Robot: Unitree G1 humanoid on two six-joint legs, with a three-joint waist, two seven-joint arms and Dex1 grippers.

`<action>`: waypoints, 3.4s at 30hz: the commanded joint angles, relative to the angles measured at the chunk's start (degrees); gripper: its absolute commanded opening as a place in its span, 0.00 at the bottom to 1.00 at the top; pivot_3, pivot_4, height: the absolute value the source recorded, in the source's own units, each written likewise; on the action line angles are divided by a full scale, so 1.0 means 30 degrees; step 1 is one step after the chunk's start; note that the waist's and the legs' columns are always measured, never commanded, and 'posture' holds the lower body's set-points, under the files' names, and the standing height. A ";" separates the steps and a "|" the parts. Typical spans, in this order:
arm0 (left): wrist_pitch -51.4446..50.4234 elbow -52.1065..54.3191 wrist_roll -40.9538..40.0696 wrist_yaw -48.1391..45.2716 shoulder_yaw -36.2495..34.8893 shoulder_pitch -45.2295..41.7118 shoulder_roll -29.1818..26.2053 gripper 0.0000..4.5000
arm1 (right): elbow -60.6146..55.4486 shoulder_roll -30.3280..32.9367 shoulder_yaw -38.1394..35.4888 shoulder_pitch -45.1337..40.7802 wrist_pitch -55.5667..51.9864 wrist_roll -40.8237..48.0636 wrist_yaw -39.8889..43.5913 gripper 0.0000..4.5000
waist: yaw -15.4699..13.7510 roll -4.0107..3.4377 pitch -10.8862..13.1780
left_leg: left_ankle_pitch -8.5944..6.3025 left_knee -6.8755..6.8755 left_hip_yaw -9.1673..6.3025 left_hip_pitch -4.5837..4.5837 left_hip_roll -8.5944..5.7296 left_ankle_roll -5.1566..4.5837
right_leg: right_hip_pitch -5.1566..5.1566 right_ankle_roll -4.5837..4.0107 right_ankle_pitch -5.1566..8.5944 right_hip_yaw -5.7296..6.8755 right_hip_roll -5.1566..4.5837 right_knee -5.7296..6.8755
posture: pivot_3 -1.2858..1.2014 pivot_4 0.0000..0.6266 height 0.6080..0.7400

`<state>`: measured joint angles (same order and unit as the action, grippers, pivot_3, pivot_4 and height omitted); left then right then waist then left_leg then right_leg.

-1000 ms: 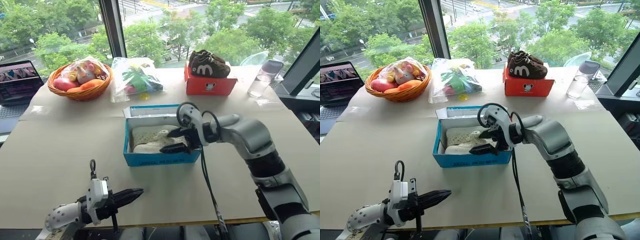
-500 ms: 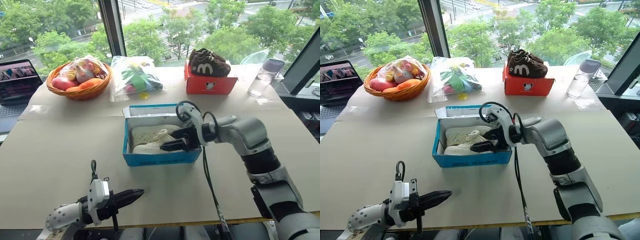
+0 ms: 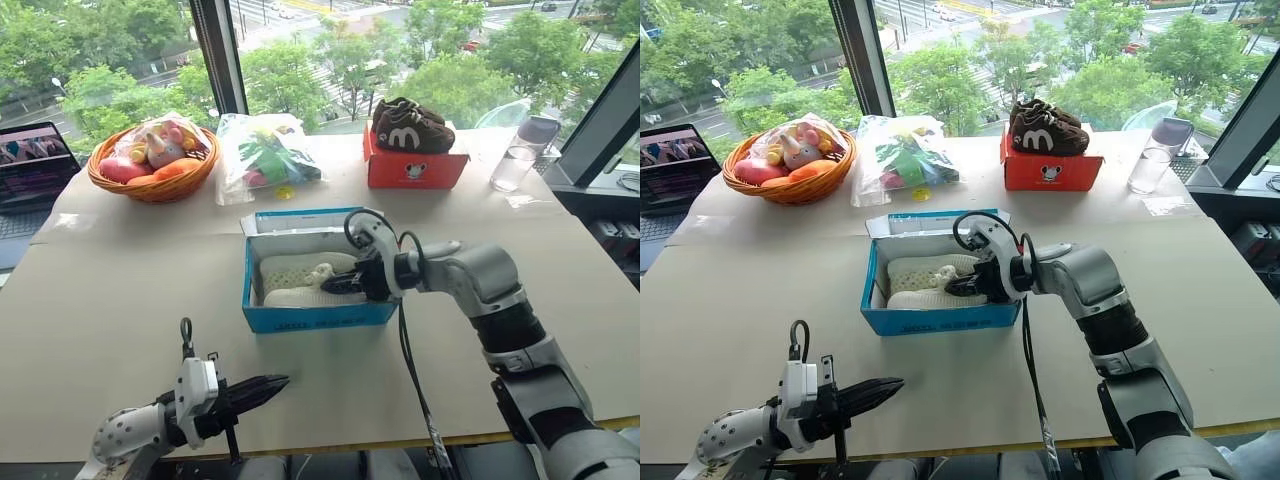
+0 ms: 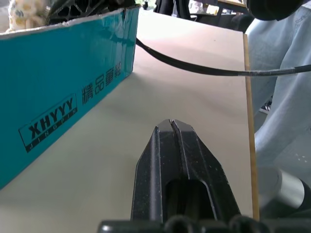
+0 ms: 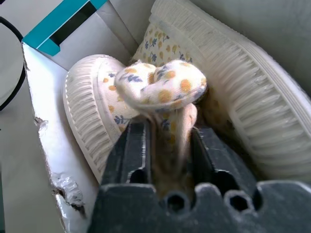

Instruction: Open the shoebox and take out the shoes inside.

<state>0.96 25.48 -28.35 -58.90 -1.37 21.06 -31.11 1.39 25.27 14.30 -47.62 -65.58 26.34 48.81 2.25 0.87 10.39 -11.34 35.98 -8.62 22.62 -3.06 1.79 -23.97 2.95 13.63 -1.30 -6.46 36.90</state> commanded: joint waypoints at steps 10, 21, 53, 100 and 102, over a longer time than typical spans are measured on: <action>0.0470 0.0565 0.0057 0.0710 0.0207 -0.0253 0.0298 0.00 | 0.0432 -0.1310 -0.5407 -0.0227 -0.2323 0.3999 -0.0394 0.08 | 0.0014 -0.0001 0.0002 | 0.0000 0.0000 0.0001 0.0036 -0.0004 0.0000 | -0.0035 -0.0111 -0.0067 -0.0009 0.0008 0.0005 | 0.52 0.24 1.00; 0.0008 0.0787 0.0016 0.0868 0.0396 -0.0471 0.0117 0.00 | -0.0876 -0.1164 -0.8482 -0.0365 -0.3050 0.7232 -0.0448 0.08 | 0.0093 -0.0002 0.0003 | 0.0000 -0.0002 0.0002 0.0045 -0.0005 -0.0001 | -0.0042 -0.0109 -0.0066 -0.0011 0.0011 0.0008 | 0.52 0.24 1.00; 0.0128 0.0444 0.0499 0.1127 0.0377 -0.0352 -0.0436 0.00 | -0.7351 0.7554 -0.2304 -0.0719 0.4306 0.1271 0.2480 0.08 | -0.0236 -0.0001 0.0005 | 0.0001 0.0030 0.0025 0.0069 0.0007 -0.0001 | -0.0049 0.0018 -0.0004 -0.0017 0.0009 -0.0004 | 0.52 0.24 1.00; 0.1044 -0.2074 0.0747 -0.0283 0.0301 -0.1429 -0.0390 0.00 | -0.3505 0.8889 -0.9793 1.2319 0.3195 -0.4713 -0.6633 0.50 | -0.0472 0.0018 -0.0020 | -0.0012 0.0023 0.0272 -0.0204 0.0013 -0.0016 | 0.0274 0.0126 -0.0041 -0.0246 0.0010 -0.0114 | 0.52 0.24 1.00; 0.1012 -0.2068 0.0727 -0.0293 0.0326 -0.1421 -0.0379 0.00 | -0.3829 0.9358 -1.0056 1.2557 0.3033 -0.4616 -0.6229 0.65 | -0.0456 0.0016 -0.0020 | -0.0013 0.0023 0.0271 -0.0203 0.0016 -0.0017 | 0.0276 0.0131 -0.0044 -0.0245 0.0011 -0.0130 | 0.52 0.24 1.00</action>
<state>2.80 18.83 -25.92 -59.50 -0.08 16.75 -32.24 -7.92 51.71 -13.42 -9.90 -55.72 11.96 29.04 0.88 0.92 10.33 -11.38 36.05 -7.80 22.02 -3.02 1.74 -23.15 3.36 13.49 -2.05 -6.44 36.51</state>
